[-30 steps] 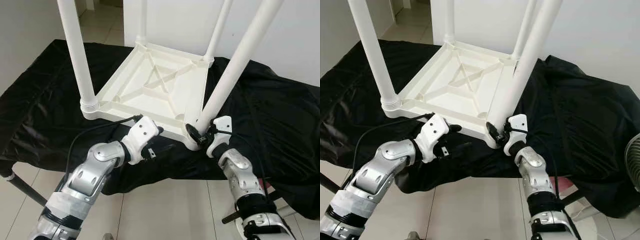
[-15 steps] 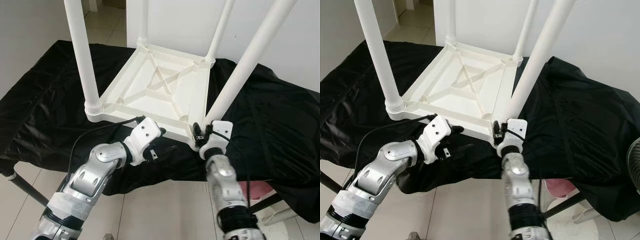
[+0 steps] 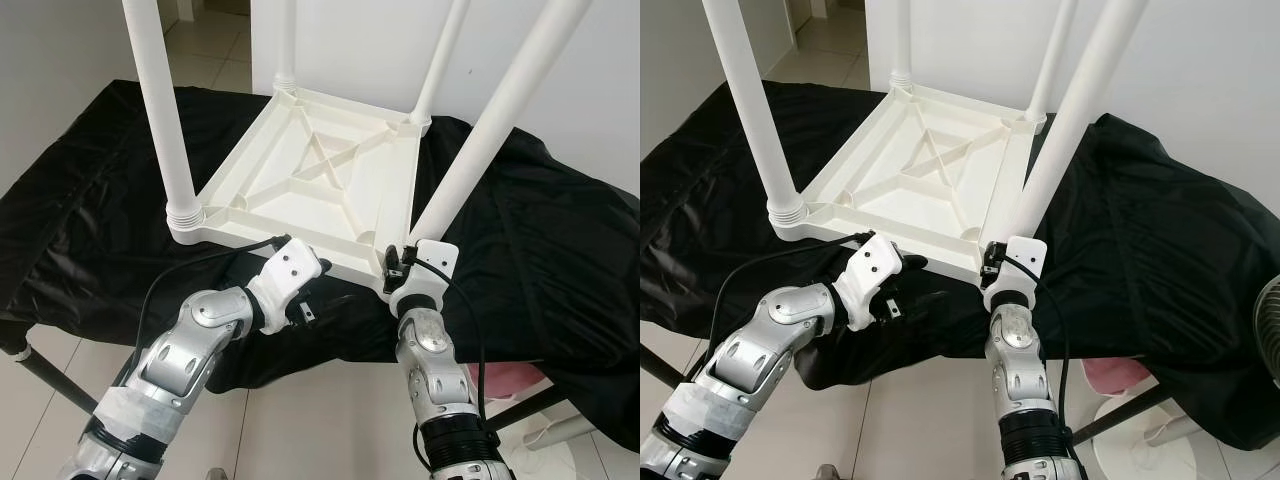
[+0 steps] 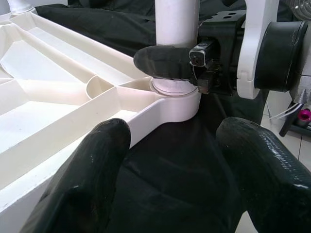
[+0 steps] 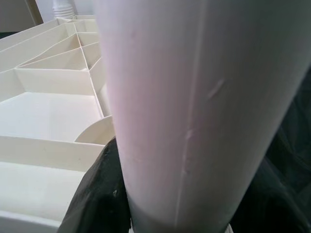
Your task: Building children table
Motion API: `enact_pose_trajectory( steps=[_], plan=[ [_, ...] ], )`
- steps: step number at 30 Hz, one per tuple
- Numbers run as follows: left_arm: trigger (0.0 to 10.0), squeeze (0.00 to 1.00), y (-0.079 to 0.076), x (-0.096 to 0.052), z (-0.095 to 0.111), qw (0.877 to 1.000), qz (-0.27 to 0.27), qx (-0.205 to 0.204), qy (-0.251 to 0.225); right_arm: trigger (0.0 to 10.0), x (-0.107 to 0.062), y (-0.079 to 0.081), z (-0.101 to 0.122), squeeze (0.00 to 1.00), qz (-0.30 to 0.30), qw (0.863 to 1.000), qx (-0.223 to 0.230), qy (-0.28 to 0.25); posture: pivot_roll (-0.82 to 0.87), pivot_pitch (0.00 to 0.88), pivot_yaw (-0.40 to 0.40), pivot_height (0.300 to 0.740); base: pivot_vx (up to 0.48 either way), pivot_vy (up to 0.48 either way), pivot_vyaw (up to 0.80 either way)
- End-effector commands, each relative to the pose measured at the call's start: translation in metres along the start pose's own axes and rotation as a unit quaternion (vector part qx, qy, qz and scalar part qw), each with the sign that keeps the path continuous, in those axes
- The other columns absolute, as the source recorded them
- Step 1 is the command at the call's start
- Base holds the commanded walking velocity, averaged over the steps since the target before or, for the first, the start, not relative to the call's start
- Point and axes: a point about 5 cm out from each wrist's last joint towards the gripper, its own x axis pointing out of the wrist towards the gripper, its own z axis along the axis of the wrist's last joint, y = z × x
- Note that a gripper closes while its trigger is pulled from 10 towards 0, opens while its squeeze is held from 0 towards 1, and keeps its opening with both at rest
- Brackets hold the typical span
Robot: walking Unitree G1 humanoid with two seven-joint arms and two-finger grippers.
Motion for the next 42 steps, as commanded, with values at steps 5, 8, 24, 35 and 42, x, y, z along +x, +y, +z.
enact_pose_trajectory(
  steps=[5, 8, 24, 35, 42],
  plan=[
    [10.0, 0.00, -0.005, -0.001, 0.000, 1.000, -0.012, -0.001, -0.002, 10.0, -0.012, 0.007, -0.009, 1.00, 0.040, 0.999, 0.010, 0.001, 0.02, 0.045, -0.076, 0.740, 0.000, 0.000, 0.00],
    [10.0, 0.00, -0.005, -0.002, 0.001, 1.000, -0.009, -0.001, -0.003, 10.0, -0.013, 0.004, -0.006, 1.00, 0.073, 0.997, 0.013, -0.004, 0.02, 0.050, -0.081, 0.740, 0.000, 0.000, 0.00],
    [10.0, 0.00, 0.008, -0.011, 0.013, 1.000, 0.005, 0.003, -0.018, 10.0, -0.038, -0.022, 0.007, 0.00, 0.149, 0.987, -0.012, -0.062, 0.02, 0.089, -0.100, 0.740, 0.000, 0.000, 0.00],
    [10.0, 0.00, 0.003, -0.010, 0.016, 1.000, -0.004, 0.002, -0.021, 10.0, -0.046, -0.037, 0.018, 0.00, 0.199, 0.977, -0.029, -0.075, 0.00, 0.109, -0.102, 0.740, 0.000, 0.000, 0.00],
    [10.0, 0.00, -0.008, -0.009, 0.014, 0.999, -0.030, -0.006, -0.021, 10.0, -0.038, -0.048, 0.026, 0.00, 0.244, 0.967, -0.041, -0.066, 0.00, 0.110, -0.093, 0.740, 0.000, 0.000, 0.00]
  ],
)
